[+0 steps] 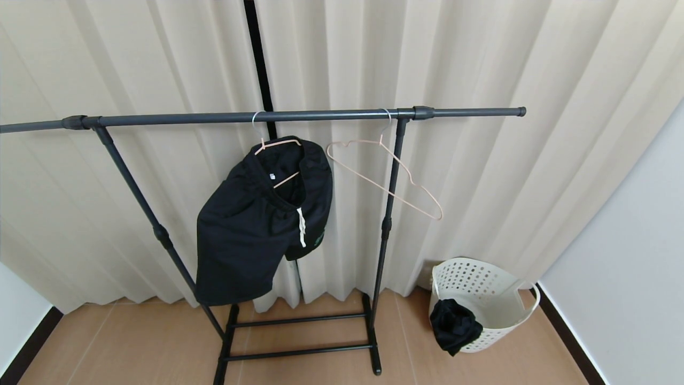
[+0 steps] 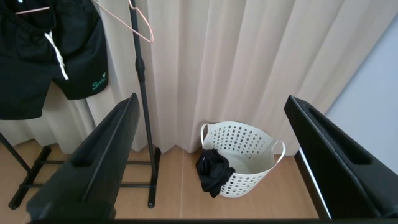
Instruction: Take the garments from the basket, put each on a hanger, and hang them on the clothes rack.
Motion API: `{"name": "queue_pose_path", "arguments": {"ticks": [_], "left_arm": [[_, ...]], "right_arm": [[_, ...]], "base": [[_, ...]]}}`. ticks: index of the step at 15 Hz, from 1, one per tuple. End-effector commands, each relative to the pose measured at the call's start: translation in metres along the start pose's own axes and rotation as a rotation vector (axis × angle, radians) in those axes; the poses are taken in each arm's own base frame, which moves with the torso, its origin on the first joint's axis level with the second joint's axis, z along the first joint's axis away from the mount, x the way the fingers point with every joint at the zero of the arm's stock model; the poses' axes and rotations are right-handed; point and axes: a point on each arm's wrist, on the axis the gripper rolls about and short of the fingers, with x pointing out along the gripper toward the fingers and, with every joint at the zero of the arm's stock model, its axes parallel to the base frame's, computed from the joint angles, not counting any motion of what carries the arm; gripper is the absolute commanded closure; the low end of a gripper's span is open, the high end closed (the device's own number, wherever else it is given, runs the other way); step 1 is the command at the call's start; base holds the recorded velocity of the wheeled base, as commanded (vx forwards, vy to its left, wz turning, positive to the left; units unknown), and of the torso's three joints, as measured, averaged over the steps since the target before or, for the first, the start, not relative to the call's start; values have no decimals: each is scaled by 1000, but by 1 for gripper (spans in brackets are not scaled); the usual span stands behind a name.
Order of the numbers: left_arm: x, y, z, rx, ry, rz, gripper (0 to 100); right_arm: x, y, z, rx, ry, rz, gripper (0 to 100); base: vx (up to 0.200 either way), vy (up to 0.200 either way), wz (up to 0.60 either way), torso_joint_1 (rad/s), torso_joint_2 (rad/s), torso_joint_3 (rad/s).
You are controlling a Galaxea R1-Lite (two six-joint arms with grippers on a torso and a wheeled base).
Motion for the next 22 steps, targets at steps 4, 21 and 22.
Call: {"name": "queue_pose_path", "arguments": {"ticks": [4, 21, 22], "left_arm": [[0, 0, 0, 0, 3, -1, 0], [0, 0, 0, 0, 3, -1, 0], [0, 0, 0, 0, 3, -1, 0]], "right_arm": [[0, 0, 0, 2, 3, 1, 0], [0, 0, 0, 2, 1, 1, 0], [0, 0, 0, 2, 1, 1, 0]], "base": [[0, 0, 0, 0, 0, 0], [0, 0, 0, -66, 149, 79], [0, 0, 0, -154, 334, 183]]}}
